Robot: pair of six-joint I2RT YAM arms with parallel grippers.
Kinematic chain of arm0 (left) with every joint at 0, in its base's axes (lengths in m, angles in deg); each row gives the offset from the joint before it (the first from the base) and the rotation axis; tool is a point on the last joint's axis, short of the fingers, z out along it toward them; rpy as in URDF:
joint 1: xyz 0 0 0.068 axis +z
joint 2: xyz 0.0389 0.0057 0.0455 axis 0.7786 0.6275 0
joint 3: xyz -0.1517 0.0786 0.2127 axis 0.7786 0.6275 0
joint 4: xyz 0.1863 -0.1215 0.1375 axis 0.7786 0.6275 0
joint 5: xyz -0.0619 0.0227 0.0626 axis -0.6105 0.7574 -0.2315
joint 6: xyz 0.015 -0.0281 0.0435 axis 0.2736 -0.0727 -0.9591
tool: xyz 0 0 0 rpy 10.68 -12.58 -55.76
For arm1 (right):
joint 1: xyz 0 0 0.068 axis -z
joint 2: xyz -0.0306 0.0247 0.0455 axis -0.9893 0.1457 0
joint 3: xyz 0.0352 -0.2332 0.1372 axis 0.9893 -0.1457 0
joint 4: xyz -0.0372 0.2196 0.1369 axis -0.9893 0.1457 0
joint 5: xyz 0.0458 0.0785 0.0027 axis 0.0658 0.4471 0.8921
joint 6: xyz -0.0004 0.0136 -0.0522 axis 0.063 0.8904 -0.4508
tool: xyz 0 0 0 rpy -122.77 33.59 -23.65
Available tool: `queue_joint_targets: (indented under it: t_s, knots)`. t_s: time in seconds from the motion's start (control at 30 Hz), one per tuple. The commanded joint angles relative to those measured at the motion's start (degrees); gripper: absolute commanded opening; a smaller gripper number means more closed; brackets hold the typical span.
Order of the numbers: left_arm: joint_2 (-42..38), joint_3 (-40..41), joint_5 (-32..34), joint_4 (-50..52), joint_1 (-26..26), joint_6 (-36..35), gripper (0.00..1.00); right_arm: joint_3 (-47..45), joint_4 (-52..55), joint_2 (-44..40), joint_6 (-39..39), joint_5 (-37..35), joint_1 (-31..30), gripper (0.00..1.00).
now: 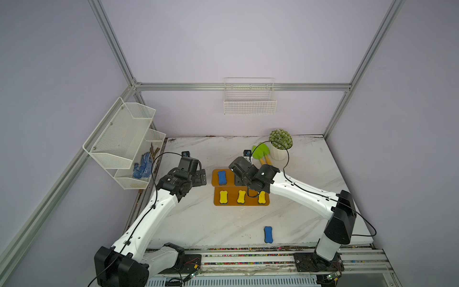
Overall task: Remove the whiteboard erasers from the shelf
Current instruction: Pick up the whiteboard eraser from the shelf.
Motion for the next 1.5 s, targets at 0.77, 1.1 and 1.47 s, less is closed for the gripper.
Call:
queue_joint_targets:
  t_s: [0.77,1.1,1.47]
  knots:
    - [1.0,0.0,3.7,-2.3,-0.4,-1.1,1.0,2.0,1.4,6.1,-3.8,1.6,2.6,0.47]
    - [1.3,0.2,4.1,-2.8,-0.4,-1.3,1.0,1.4,1.4,5.4,-3.8,1.7,2.8,0.34]
    - [0.0,0.8,4.0,-3.3,-0.3,-1.9,1.0,-3.7,3.5,-2.4,-1.3,2.9,0.8,0.27]
